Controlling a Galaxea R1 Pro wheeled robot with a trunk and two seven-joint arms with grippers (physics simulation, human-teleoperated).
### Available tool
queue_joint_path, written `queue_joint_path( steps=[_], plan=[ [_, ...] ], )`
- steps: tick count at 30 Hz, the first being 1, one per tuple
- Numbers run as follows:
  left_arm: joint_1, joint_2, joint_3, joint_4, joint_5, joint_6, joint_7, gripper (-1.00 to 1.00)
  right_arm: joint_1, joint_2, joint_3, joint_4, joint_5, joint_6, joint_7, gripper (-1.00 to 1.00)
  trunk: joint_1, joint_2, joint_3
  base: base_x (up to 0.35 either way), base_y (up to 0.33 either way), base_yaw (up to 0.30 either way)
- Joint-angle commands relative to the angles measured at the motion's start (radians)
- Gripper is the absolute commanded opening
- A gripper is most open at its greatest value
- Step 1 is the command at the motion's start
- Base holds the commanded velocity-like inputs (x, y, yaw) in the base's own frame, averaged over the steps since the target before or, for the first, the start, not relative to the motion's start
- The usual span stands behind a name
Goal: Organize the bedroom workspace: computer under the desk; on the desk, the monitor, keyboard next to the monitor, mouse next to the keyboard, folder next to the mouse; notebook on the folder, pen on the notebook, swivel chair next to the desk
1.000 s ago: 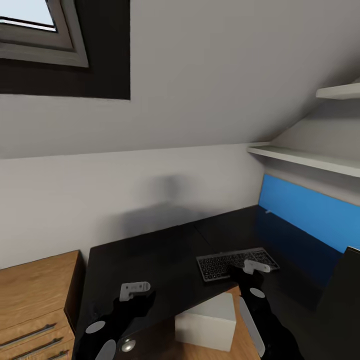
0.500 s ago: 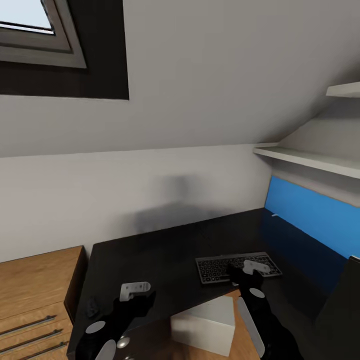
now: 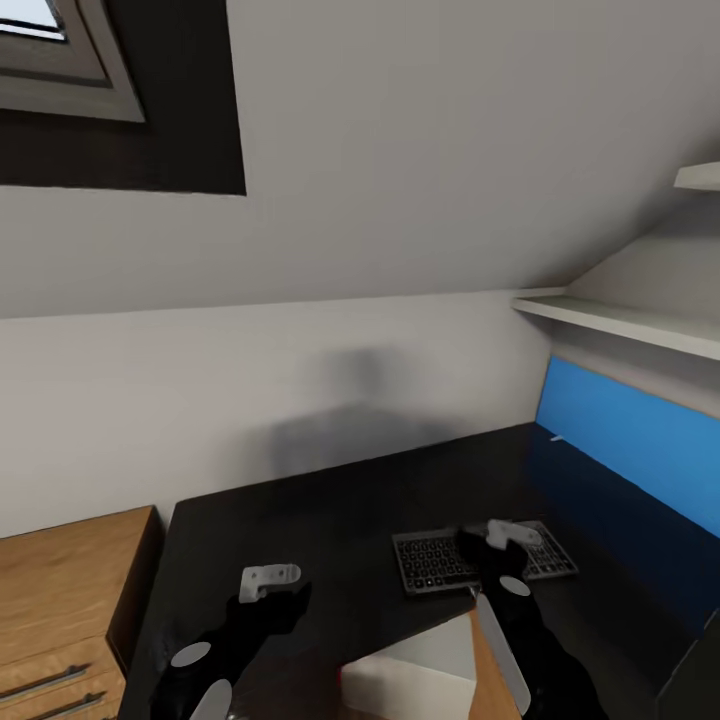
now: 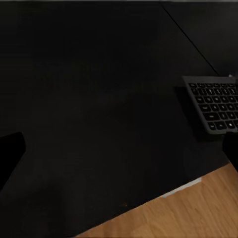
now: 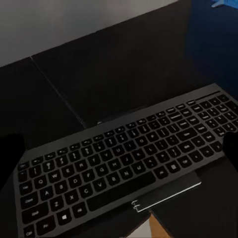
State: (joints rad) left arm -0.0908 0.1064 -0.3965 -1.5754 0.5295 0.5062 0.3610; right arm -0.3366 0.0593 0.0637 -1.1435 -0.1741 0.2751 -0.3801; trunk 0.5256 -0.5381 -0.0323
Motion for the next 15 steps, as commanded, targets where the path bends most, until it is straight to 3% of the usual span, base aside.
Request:
queue_joint_path(
  steps=[1, 5, 6, 7, 9, 11, 13, 15],
  plan=[
    [-0.001, 0.001, -0.002, -0.001, 0.010, 0.002, 0.010, 1.00, -0.001, -0.001, 0.002, -0.001, -0.007, 0.003, -0.007, 1.00, 0.001, -0.002, -0.002, 0.303, -0.027, 0.000],
    [-0.001, 0.000, -0.002, -0.001, 0.010, 0.002, 0.010, 1.00, -0.001, 0.000, 0.002, 0.019, -0.007, 0.003, -0.005, 1.00, 0.001, -0.002, -0.002, 0.218, -0.016, 0.000],
    [-0.001, 0.000, -0.003, -0.001, 0.010, 0.002, 0.010, 1.00, -0.002, 0.000, 0.001, 0.050, -0.008, 0.001, -0.005, 1.00, 0.001, -0.002, -0.002, 0.102, -0.007, 0.000],
    [-0.001, 0.000, -0.002, -0.003, 0.010, 0.002, 0.010, 1.00, -0.013, -0.004, 0.000, 0.141, -0.009, -0.002, -0.003, 1.00, 0.001, -0.002, -0.002, 0.042, -0.003, 0.000],
    [-0.001, 0.000, -0.002, -0.003, 0.010, 0.002, 0.010, 1.00, -0.034, -0.011, -0.001, 0.191, -0.010, -0.005, -0.003, 1.00, 0.001, -0.002, -0.002, 0.030, -0.002, 0.000],
    [-0.001, 0.000, -0.002, -0.005, 0.010, 0.002, 0.010, 1.00, -0.096, -0.029, -0.001, 0.265, -0.011, -0.017, -0.003, 1.00, 0.001, -0.002, -0.002, 0.015, -0.001, 0.000],
    [-0.001, -0.001, -0.002, -0.006, 0.010, 0.002, 0.010, 1.00, -0.197, -0.051, -0.001, 0.365, -0.013, -0.043, -0.003, 1.00, 0.001, -0.002, -0.002, 0.007, 0.000, 0.000],
    [-0.001, -0.001, -0.002, -0.007, 0.010, 0.002, 0.010, 1.00, -0.244, -0.059, -0.002, 0.425, -0.014, -0.060, -0.002, 1.00, 0.001, -0.002, -0.002, 0.004, 0.000, 0.000]
  ],
)
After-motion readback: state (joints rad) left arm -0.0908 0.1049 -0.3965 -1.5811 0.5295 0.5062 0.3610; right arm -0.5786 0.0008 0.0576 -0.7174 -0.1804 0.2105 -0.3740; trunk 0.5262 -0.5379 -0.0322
